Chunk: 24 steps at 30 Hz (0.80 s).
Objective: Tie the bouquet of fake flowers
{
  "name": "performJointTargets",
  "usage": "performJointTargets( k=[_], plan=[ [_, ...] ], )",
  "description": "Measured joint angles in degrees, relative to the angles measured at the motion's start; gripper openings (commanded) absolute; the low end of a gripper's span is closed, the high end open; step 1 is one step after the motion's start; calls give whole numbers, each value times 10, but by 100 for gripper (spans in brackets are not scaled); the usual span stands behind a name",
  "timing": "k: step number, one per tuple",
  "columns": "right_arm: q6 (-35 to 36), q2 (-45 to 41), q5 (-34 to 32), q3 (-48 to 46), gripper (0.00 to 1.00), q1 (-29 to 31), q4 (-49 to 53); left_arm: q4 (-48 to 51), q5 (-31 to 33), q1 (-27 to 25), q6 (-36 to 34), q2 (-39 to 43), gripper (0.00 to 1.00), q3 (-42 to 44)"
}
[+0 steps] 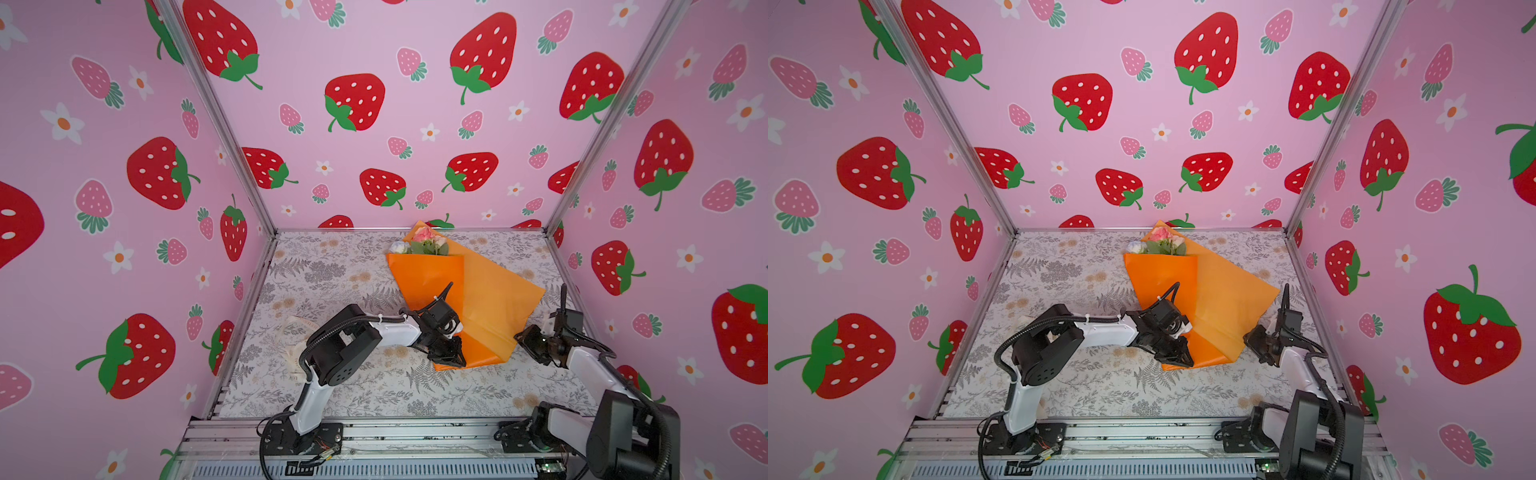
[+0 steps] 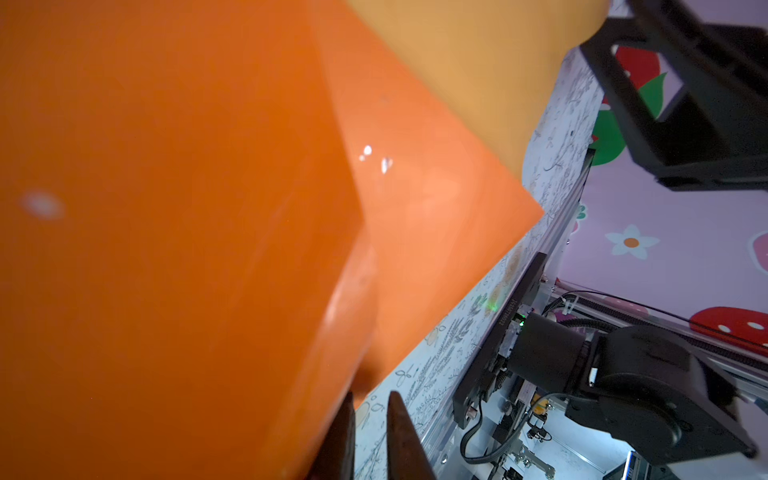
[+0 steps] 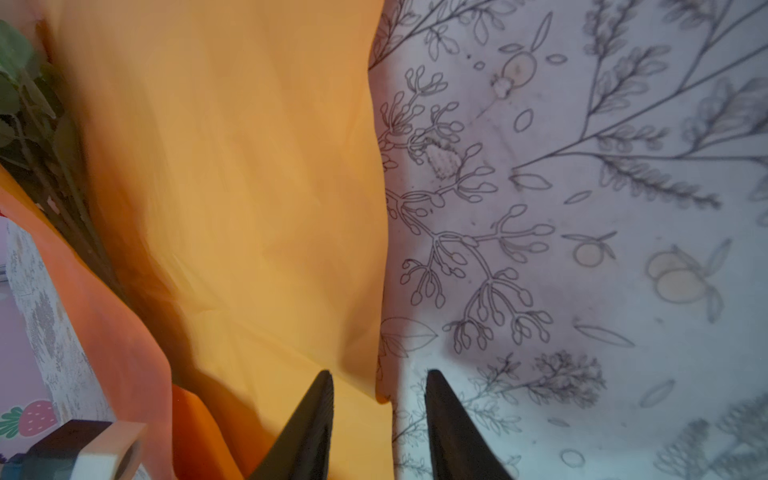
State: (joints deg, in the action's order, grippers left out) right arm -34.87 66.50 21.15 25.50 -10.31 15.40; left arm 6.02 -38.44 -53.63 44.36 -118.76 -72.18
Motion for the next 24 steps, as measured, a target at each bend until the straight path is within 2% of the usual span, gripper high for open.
performJointTargets(
  k=[6,18,24],
  plan=[
    [13,44,28,3,46,-20,-43,0,-2,0,-3,-8,16,-18],
    [12,128,110,4,47,-52,-188,-4,-12,0,-7,-28,13,-18],
    [-10,189,192,5,40,-68,-283,-5,-12,0,-7,-28,13,-17]
  ],
)
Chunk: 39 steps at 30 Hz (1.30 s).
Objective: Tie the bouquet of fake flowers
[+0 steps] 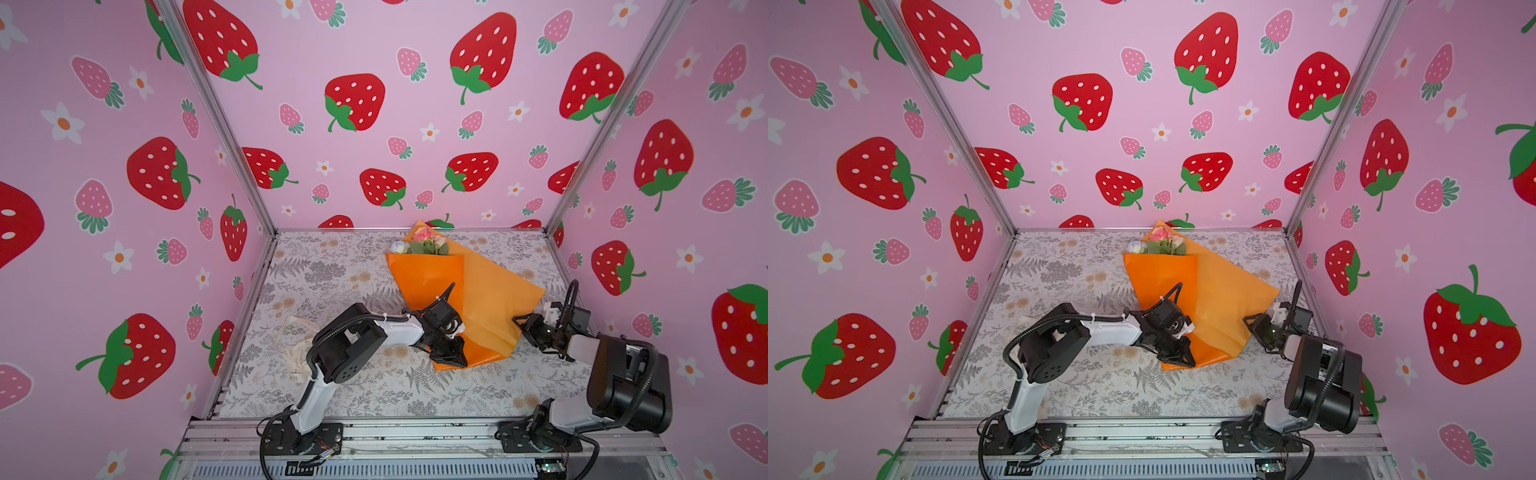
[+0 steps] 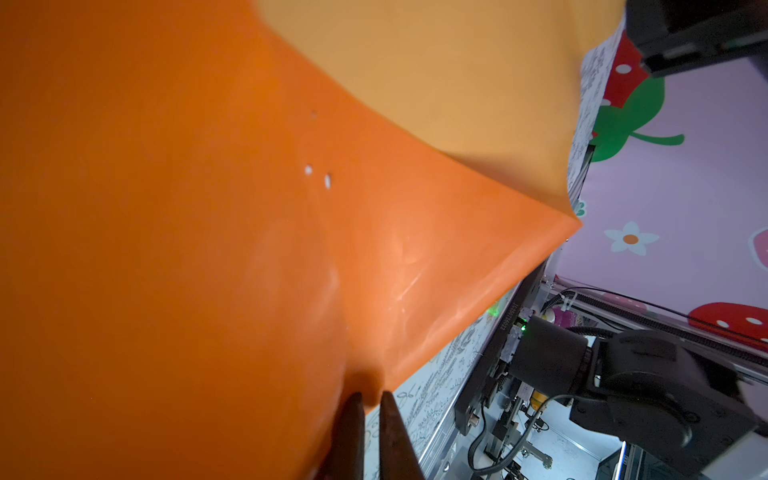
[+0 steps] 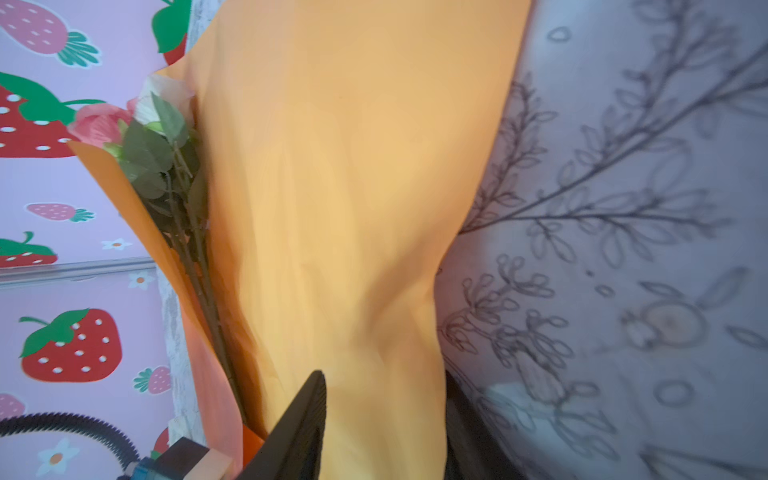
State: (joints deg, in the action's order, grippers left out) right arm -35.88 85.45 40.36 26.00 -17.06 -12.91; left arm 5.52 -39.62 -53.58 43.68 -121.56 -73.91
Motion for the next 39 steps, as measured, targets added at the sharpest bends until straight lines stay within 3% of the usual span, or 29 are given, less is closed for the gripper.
performJointTargets(
  k=[11,21,25,30,39],
  plan=[
    [-24,-50,78,-9,29,0,-87,-2,0,0,0,0,12,1],
    [-40,-52,92,-23,15,18,-99,-8,1,0,1,0,12,3],
    [-40,-75,83,-19,14,37,-86,-13,2,0,1,0,12,5],
    [-29,-112,59,6,4,71,-55,-23,1,1,3,0,11,10],
    [-15,-159,-23,56,0,183,11,-37,2,1,11,0,10,17]
  ],
)
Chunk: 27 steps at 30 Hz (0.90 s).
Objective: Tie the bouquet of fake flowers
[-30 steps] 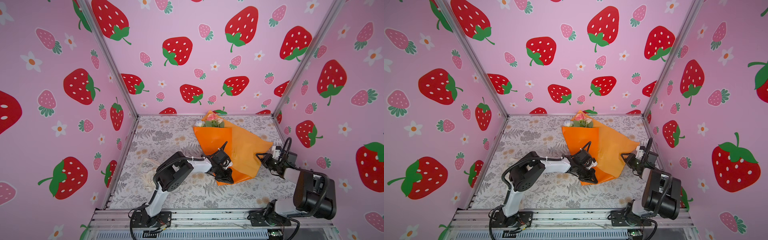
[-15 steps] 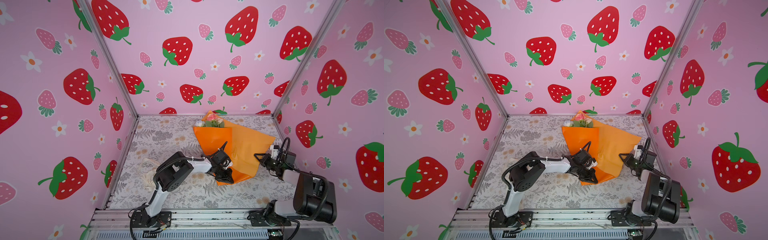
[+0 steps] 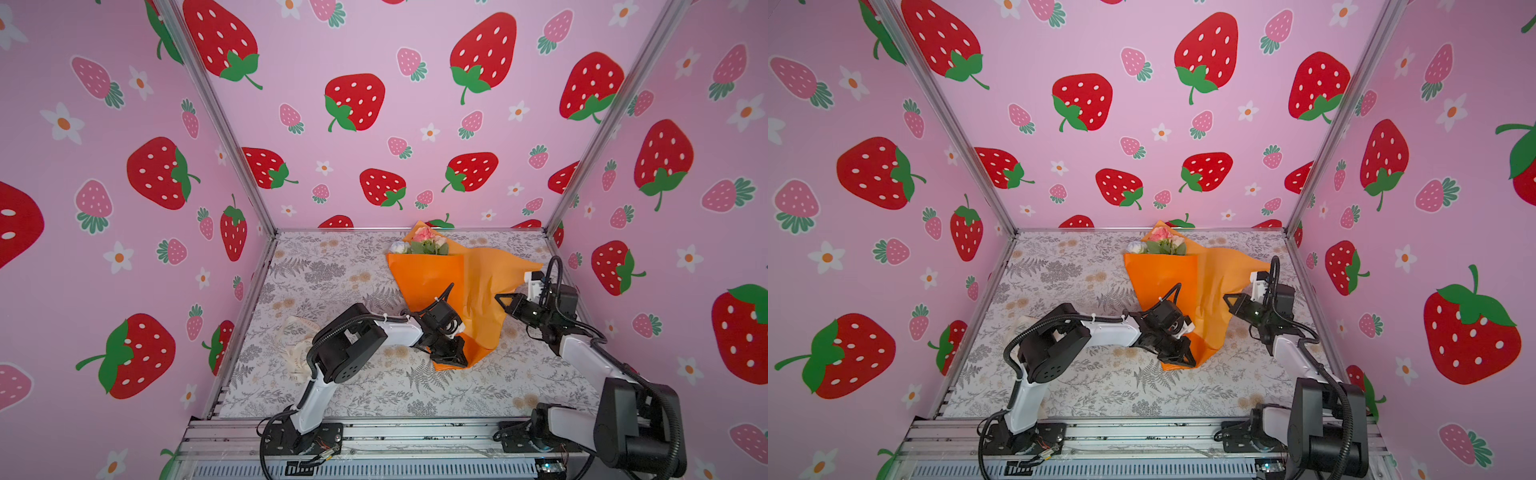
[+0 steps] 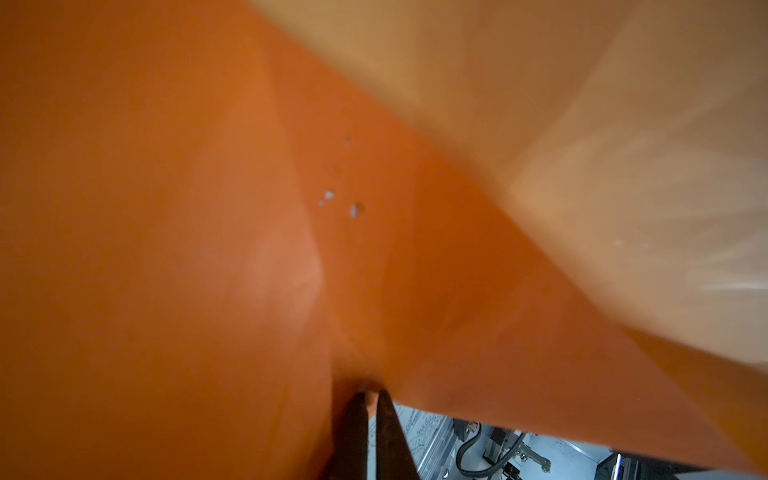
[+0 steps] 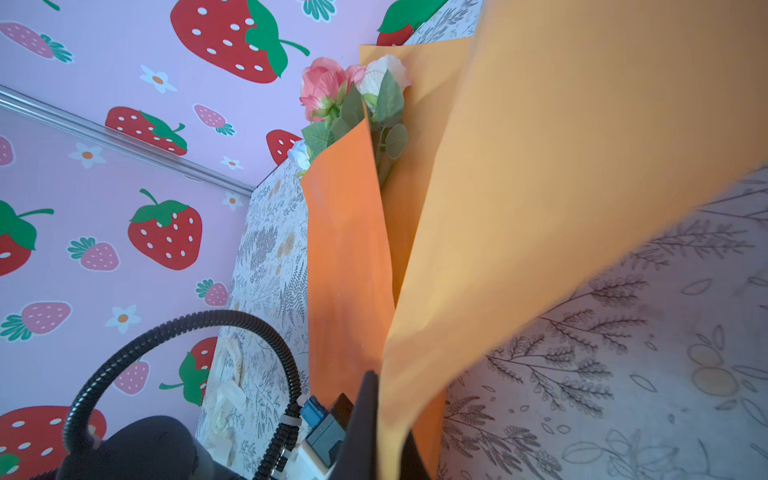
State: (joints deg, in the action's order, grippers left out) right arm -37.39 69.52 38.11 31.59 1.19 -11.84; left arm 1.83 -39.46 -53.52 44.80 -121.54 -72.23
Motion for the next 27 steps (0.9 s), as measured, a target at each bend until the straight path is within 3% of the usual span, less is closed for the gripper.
performJointTargets(
  k=[14,27],
  plan=[
    [47,12,-161,112,0,210,101,-39,25,0,18,19,10,35],
    [97,61,-276,160,0,292,153,-60,65,2,33,50,11,73]
  ],
)
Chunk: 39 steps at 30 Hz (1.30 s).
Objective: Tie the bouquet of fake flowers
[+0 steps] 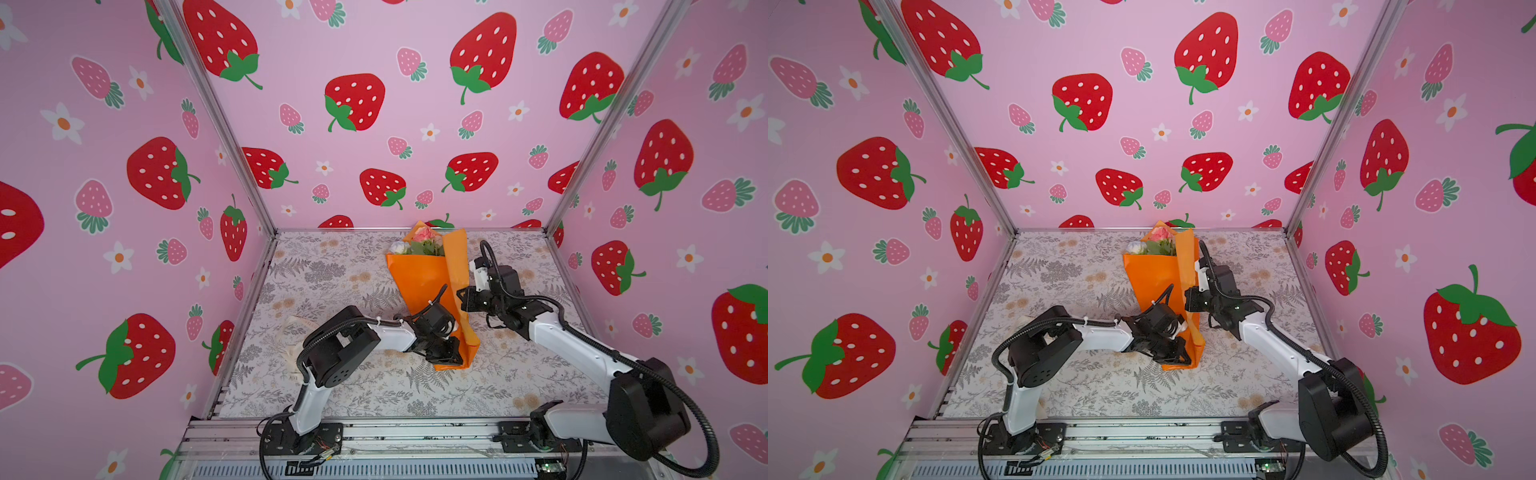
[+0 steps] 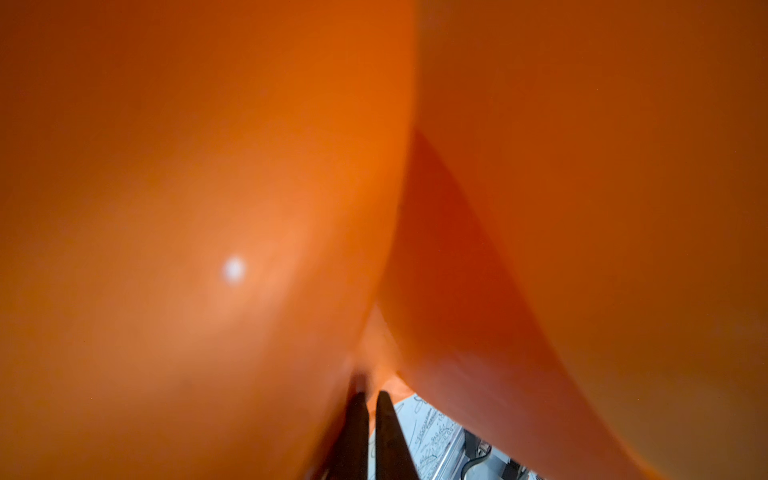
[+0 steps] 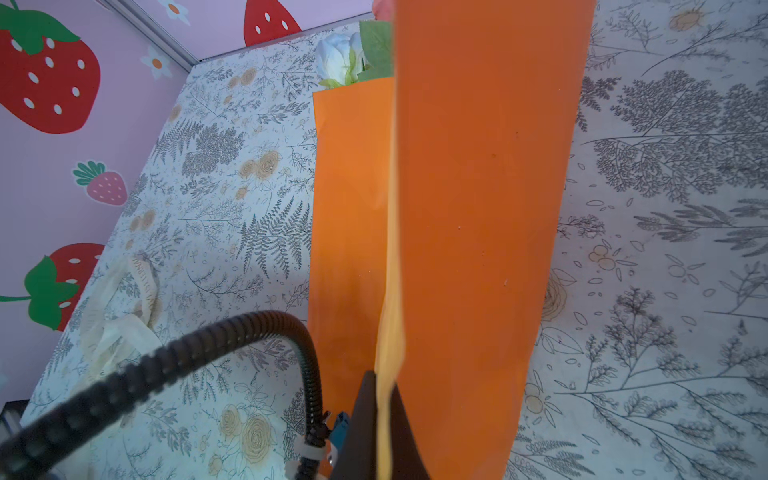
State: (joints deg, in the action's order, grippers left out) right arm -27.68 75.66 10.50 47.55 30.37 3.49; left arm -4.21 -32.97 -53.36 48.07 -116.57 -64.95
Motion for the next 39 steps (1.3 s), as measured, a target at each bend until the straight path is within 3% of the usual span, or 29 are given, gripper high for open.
performJointTargets(
  k=[16,24,32,39],
  plan=[
    [0,47,-30,17,0,47,7,-37,72,18,13,130,16,107],
    [-27,102,-39,62,4,79,8,-50,132,44,38,220,25,198],
    [-54,171,-33,69,20,115,4,-87,147,122,76,269,32,265],
    [-70,196,4,68,36,123,-13,-116,135,143,96,270,43,280]
  ],
)
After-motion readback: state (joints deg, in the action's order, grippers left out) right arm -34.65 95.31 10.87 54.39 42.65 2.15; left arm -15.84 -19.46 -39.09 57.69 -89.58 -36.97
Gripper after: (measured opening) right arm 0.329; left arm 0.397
